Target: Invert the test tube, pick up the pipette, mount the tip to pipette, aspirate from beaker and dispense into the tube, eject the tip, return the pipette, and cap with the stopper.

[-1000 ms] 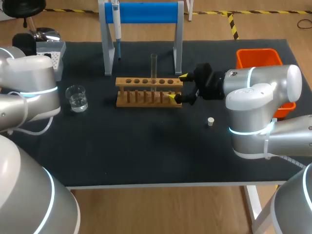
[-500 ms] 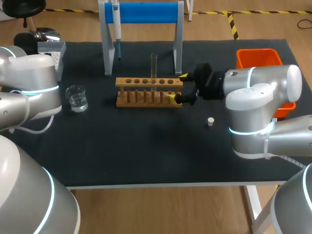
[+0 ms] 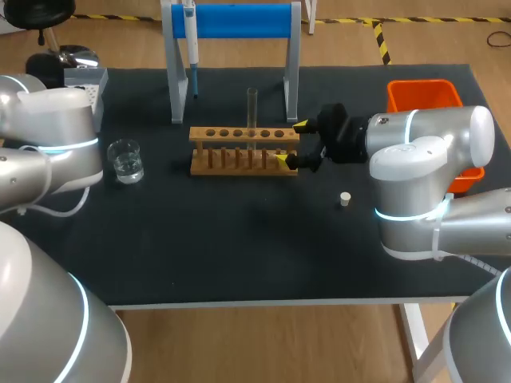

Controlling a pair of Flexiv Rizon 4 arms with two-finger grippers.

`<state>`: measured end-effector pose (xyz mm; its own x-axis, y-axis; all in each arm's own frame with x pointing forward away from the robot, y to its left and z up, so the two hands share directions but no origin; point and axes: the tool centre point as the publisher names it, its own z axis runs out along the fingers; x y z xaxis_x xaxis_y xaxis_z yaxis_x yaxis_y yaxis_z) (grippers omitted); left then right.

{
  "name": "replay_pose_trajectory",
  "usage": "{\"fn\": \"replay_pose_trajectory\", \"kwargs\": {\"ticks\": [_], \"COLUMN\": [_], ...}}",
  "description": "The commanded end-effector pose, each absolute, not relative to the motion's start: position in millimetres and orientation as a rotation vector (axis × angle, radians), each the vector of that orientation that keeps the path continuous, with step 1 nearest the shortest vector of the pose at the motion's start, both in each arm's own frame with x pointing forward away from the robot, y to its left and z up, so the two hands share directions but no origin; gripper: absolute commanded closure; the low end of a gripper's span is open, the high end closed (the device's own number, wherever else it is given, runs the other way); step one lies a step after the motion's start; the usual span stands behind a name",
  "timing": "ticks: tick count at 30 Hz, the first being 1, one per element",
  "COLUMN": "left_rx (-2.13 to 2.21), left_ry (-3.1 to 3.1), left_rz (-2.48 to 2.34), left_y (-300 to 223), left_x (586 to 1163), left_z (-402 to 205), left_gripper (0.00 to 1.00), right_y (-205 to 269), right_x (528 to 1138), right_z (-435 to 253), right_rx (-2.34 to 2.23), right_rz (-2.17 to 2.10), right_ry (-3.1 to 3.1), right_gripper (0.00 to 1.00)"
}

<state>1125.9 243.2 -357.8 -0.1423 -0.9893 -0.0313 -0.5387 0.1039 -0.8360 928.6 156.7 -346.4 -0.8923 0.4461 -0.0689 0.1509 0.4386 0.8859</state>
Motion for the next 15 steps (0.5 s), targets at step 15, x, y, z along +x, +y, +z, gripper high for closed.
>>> {"fn": "replay_pose_trajectory", "kwargs": {"ticks": [15], "left_rx": [-1.500], "left_ry": [1.763], "left_rz": [-0.915], "left_y": [244.4], "left_x": [1132.2], "left_z": [-364.0], "left_gripper": [0.53], "right_y": [155.5], "right_x": [928.4], "right_z": [-346.2], "right_rx": [0.512], "right_rz": [1.437], "right_ry": [2.402], "right_gripper": [0.00]}}
